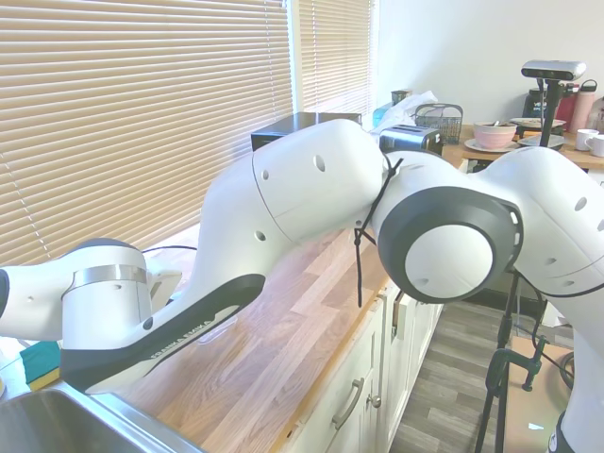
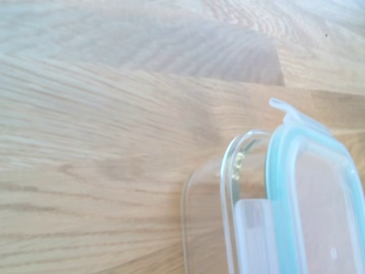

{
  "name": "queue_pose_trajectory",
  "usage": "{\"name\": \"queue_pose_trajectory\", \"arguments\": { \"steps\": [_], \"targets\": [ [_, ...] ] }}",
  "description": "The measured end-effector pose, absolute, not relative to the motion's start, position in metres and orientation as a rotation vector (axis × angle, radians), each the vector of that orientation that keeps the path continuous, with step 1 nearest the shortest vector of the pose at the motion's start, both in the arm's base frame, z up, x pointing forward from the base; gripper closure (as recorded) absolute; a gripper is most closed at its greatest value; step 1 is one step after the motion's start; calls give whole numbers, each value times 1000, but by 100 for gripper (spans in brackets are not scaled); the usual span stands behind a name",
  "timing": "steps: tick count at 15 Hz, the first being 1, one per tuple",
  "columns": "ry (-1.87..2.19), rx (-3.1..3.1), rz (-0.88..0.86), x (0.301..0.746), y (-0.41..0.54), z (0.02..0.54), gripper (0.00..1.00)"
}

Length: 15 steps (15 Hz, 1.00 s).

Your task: Uncover the lid of the food container

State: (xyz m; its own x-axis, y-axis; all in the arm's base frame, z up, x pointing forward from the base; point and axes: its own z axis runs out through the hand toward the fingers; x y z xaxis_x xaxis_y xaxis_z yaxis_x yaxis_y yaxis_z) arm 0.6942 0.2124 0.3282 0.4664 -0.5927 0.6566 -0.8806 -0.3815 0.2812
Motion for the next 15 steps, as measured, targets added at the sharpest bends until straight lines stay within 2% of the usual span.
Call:
{"name": "queue_pose_trajectory", "arguments": {
  "steps": [8,12,15],
  "targets": [
    [-1360,2137,597,700,186,378,100],
    [-1567,2179,584,706,125,438,100],
    [-1682,2209,567,694,76,466,100]
  ]
}}
